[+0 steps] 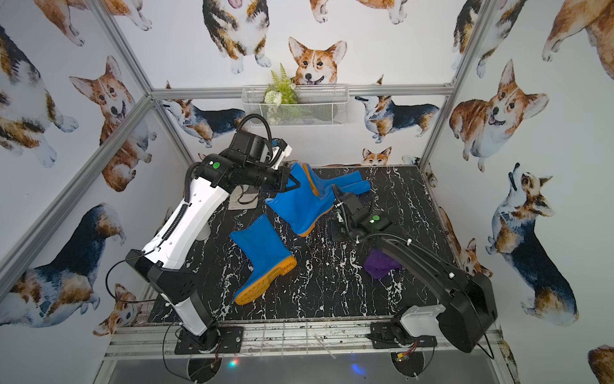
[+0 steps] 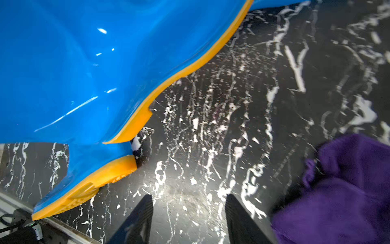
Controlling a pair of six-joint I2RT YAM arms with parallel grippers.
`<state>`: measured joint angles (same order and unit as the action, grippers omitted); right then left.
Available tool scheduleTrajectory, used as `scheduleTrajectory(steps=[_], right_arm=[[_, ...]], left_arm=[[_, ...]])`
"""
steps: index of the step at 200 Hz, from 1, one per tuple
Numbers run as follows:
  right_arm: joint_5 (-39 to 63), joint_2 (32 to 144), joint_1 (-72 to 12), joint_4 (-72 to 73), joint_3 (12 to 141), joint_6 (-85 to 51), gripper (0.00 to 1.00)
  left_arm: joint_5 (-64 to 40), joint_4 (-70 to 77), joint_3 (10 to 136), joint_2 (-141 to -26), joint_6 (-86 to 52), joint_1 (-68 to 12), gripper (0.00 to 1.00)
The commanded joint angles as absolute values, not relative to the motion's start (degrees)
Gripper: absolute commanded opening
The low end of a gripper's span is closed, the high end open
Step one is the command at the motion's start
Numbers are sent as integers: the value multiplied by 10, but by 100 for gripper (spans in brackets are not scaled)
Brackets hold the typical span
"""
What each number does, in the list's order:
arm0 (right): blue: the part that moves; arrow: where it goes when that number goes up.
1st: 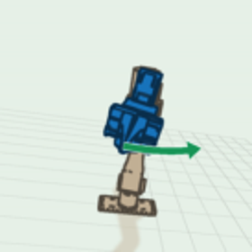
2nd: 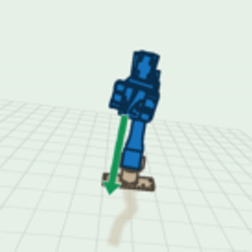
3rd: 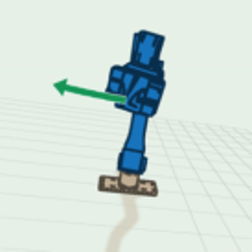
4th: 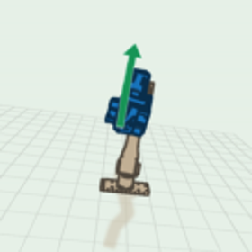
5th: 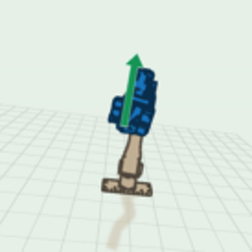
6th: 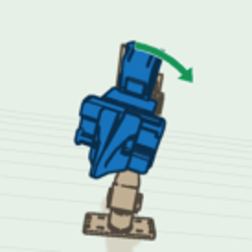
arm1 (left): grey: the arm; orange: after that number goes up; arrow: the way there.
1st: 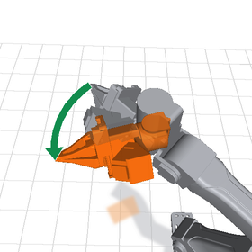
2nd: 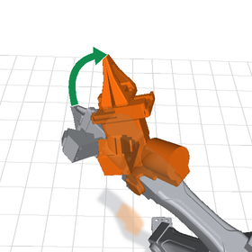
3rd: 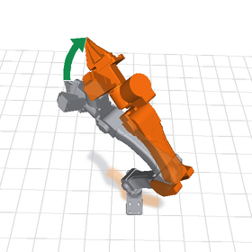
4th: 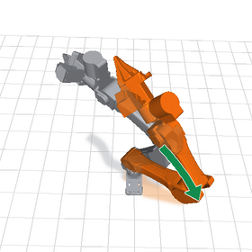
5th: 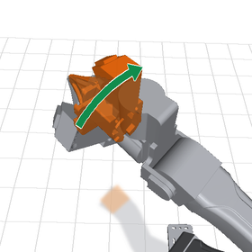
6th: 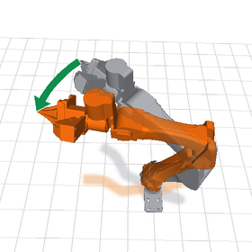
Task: Wipe the rubber boots with a cloth
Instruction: Place the rubber boot at the center of the board.
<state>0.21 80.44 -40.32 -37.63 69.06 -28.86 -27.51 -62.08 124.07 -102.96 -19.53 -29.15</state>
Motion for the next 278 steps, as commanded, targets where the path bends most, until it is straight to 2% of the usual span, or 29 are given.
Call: scheduleTrajectory(steps=[1, 67, 106, 136, 199, 242, 278], right_arm=[[38, 877, -407, -306, 751, -292, 57], [129, 1185, -411, -326, 1083, -255, 48], [144, 1368, -408, -380, 1320, -226, 44], [187, 1489, -382, -400, 1480, -246, 42], [280, 1520, -337, -304, 1455, -292, 43], [297, 1506, -351, -306, 1442, -288, 43], [273, 1473, -370, -294, 1400, -280, 42]], left_arm=[[-311, -672, 1285, -1060, -143, -260, 0], [-390, -644, 1418, -1192, -118, -132, 0], [-394, -603, 1508, -1292, -140, -98, 0], [-384, -566, 1517, -1328, -161, -81, 0], [-354, -563, 1505, -1356, -167, -75, 0], [-375, -527, 1415, -1281, -167, -76, 0], [-393, -478, 1346, -1219, -189, -79, 0]])
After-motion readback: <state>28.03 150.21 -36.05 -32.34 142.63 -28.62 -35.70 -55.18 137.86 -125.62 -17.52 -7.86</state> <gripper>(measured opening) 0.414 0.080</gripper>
